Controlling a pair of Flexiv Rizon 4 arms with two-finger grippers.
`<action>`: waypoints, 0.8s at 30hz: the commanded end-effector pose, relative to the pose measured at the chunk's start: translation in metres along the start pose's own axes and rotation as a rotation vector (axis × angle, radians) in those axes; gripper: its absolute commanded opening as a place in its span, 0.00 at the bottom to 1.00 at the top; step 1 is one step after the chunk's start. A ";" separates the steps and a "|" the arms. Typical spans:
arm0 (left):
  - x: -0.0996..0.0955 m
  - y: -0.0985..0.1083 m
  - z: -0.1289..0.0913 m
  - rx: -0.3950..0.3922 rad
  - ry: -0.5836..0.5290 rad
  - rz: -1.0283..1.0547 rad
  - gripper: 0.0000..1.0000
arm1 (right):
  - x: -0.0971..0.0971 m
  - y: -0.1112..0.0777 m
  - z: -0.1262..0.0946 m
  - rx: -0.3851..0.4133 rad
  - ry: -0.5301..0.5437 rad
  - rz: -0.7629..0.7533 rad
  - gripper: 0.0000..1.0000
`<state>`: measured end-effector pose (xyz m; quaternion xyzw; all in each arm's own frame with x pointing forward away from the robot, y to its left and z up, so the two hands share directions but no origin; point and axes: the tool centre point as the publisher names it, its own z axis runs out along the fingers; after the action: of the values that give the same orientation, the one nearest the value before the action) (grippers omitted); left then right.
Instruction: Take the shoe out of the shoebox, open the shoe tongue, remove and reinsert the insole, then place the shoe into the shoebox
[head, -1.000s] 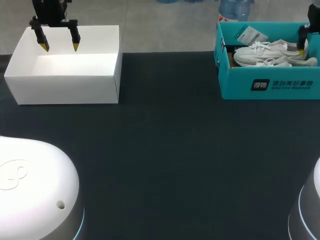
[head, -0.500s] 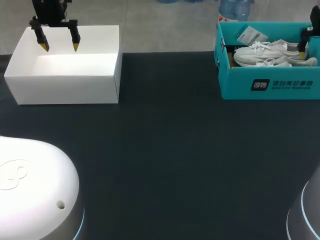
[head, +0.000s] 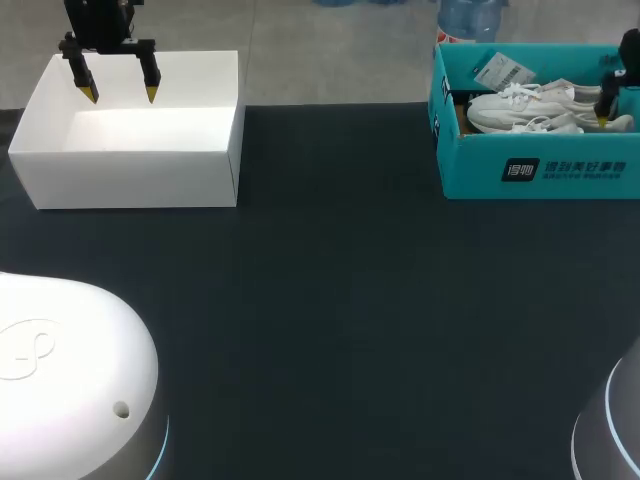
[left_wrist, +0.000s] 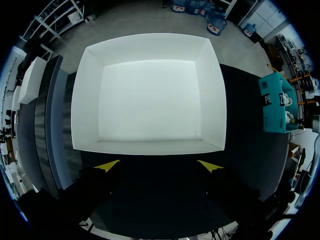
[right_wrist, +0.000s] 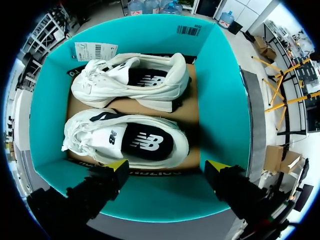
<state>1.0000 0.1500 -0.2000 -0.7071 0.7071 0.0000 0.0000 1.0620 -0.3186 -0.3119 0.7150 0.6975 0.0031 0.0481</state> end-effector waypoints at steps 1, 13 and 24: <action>0.000 0.000 0.000 0.000 0.000 0.000 1.00 | -0.002 0.009 0.011 0.023 0.010 -0.006 1.00; 0.000 0.000 0.000 0.000 0.000 0.000 1.00 | -0.004 0.006 0.037 0.075 0.024 0.002 1.00; 0.000 0.000 0.000 0.000 0.000 0.000 1.00 | -0.007 0.004 0.044 0.103 0.012 0.025 0.00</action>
<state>1.0000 0.1499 -0.2000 -0.7071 0.7072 0.0000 0.0000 1.0647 -0.3284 -0.3551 0.7247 0.6886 -0.0223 0.0093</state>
